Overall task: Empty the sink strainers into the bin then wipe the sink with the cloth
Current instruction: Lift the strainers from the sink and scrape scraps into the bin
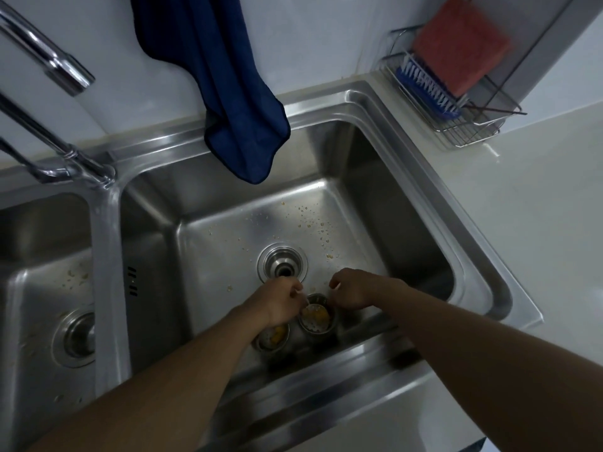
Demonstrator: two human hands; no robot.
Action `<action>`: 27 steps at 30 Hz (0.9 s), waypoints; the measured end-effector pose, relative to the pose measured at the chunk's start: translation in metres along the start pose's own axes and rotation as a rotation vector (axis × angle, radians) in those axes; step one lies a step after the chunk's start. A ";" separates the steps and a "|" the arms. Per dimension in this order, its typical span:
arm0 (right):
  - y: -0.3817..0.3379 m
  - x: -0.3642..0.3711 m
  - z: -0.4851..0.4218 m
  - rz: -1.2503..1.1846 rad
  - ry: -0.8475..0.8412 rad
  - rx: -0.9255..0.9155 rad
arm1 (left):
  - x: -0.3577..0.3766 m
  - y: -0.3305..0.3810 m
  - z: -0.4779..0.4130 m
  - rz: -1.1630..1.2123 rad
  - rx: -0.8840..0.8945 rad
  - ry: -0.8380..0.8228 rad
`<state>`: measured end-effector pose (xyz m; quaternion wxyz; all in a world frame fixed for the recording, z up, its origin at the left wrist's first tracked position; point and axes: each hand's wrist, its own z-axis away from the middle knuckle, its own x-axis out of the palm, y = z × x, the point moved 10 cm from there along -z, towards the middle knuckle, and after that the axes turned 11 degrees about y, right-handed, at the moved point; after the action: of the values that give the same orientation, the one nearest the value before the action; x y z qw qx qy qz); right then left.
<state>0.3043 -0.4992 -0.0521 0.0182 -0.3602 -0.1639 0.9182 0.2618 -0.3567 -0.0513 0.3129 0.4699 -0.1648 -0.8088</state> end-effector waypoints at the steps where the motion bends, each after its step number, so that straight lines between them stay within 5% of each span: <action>1: 0.000 -0.004 0.002 0.001 0.027 -0.006 | -0.004 0.001 0.001 0.000 -0.001 0.014; 10: -0.017 -0.120 0.046 -0.025 0.623 -0.186 | -0.056 0.044 -0.009 -0.030 0.111 0.216; 16: 0.007 -0.194 0.077 0.163 0.952 -0.284 | -0.072 0.092 -0.028 0.035 0.125 0.265; 24: 0.052 -0.195 0.060 0.389 0.828 -0.298 | -0.092 0.174 -0.059 0.048 0.249 0.382; 27: 0.054 -0.202 0.057 0.287 0.880 -0.291 | -0.096 0.207 -0.072 0.036 0.302 0.423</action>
<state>0.4200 -0.5972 0.1027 -0.0915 -0.7321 -0.2160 0.6395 0.4316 -0.4461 0.0912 0.2811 0.6670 -0.2230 -0.6529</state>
